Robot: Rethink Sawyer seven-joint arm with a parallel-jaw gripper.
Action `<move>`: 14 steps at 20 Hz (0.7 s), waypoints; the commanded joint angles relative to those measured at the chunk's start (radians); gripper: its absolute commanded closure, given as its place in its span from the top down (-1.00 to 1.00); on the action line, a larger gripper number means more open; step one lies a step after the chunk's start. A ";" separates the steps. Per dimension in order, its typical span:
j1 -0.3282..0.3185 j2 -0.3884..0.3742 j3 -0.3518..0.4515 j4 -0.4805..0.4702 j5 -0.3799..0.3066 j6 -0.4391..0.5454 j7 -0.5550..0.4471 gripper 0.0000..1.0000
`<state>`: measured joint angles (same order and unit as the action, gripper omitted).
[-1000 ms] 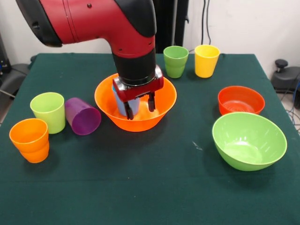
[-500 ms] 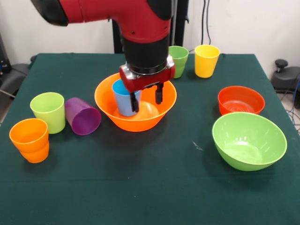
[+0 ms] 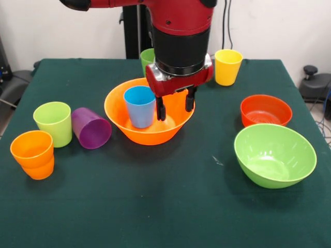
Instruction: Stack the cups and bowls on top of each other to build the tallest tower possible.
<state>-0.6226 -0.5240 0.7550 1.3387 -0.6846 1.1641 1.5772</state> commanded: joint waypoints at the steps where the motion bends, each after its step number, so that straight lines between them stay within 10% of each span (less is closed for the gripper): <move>1: 0.031 0.052 -0.019 -0.086 -0.012 0.047 -0.201 1.00; 14: 0.009 0.055 -0.045 -0.023 -0.071 -0.060 -0.199 1.00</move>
<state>-0.6155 -0.5174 0.7549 1.3151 -0.6801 1.1641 1.5772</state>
